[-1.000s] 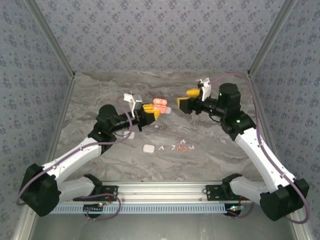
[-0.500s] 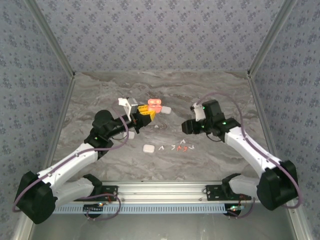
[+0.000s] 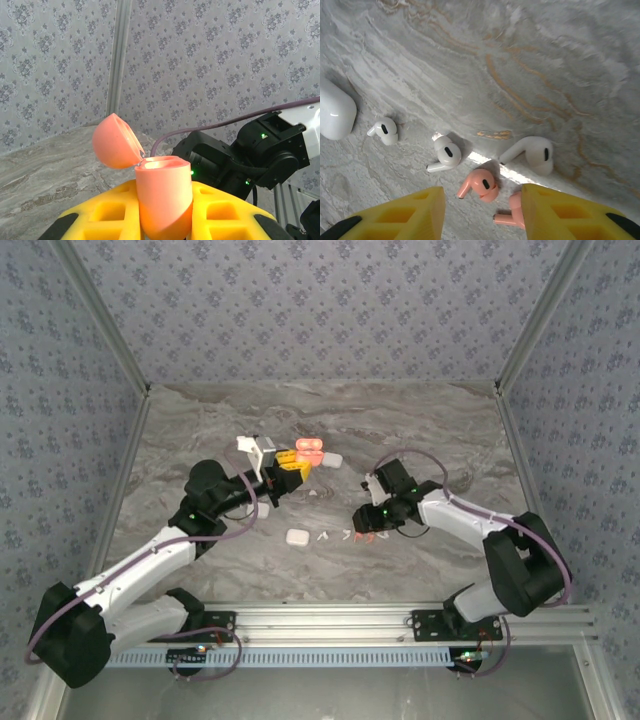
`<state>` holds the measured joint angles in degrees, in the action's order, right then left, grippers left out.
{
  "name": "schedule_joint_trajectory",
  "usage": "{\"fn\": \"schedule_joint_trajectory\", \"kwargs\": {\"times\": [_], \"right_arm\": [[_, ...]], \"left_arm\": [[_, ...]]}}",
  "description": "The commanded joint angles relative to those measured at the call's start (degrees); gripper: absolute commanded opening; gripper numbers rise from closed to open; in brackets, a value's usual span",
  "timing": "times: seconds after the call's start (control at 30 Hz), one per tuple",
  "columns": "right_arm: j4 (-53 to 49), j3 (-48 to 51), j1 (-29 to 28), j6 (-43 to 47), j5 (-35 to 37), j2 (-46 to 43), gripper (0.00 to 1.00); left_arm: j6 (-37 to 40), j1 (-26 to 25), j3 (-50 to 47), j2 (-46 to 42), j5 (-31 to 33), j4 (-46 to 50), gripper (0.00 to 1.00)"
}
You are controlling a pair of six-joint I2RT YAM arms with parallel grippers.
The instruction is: Insert wireless bluetooth earbuds into charging case
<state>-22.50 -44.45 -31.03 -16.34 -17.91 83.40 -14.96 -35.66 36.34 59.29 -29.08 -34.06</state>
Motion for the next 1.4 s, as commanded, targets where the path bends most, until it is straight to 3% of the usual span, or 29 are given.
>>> {"fn": "schedule_joint_trajectory", "kwargs": {"times": [0.0, 0.83, 1.37], "right_arm": [[-0.63, -1.13, -1.07, -0.63, 0.9, 1.79, 0.45], [-3.86, -5.38, -5.41, 2.03, 4.99, 10.03, 0.39], [-9.01, -8.52, -6.85, 4.74, 6.47, 9.68, 0.23]], "left_arm": [[1.07, -0.37, 0.98, -0.93, -0.14, -0.48, 0.0], [1.26, -0.37, 1.45, -0.66, 0.17, 0.49, 0.0], [1.43, -0.36, 1.65, -0.8, 0.34, 0.98, 0.0]]}}
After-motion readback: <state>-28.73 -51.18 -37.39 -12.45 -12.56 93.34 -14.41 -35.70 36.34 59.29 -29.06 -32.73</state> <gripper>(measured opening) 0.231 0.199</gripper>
